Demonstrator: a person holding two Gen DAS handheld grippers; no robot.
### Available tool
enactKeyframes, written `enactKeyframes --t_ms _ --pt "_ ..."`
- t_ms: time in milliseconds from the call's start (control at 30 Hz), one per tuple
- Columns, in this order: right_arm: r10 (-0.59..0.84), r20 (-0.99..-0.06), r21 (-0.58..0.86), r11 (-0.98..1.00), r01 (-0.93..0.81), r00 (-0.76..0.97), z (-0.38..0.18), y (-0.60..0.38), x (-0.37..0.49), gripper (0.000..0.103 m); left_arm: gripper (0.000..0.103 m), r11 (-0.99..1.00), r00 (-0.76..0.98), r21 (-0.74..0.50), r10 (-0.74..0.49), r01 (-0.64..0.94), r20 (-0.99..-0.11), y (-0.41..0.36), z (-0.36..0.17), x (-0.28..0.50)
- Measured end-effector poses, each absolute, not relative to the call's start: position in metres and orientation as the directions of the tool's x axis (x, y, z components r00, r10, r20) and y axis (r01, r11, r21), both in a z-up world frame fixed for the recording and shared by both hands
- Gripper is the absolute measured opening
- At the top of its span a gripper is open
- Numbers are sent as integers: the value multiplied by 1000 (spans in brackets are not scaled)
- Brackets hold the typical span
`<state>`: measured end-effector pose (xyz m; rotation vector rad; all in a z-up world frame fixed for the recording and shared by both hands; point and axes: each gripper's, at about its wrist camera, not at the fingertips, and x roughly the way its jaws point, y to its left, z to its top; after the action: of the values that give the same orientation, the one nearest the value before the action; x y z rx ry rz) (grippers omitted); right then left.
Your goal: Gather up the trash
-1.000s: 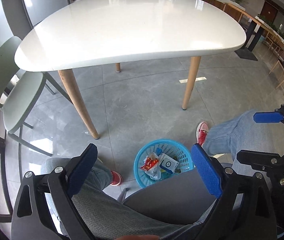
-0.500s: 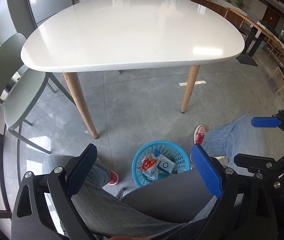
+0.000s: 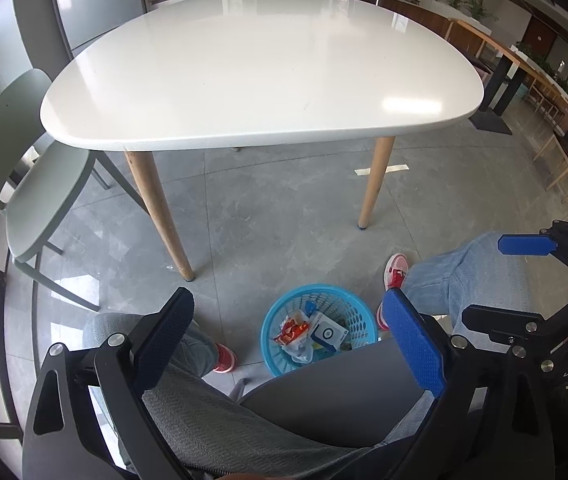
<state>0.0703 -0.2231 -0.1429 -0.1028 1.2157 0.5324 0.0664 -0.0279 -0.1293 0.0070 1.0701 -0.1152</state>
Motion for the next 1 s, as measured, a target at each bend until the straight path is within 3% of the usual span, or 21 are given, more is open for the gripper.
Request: enactKeyframes --t_ms 1000 --pt "323 -915 192 876 -442 242 -146 -221 71 94 95 993 470 -57 -98 101 -877 -32 -129 66"
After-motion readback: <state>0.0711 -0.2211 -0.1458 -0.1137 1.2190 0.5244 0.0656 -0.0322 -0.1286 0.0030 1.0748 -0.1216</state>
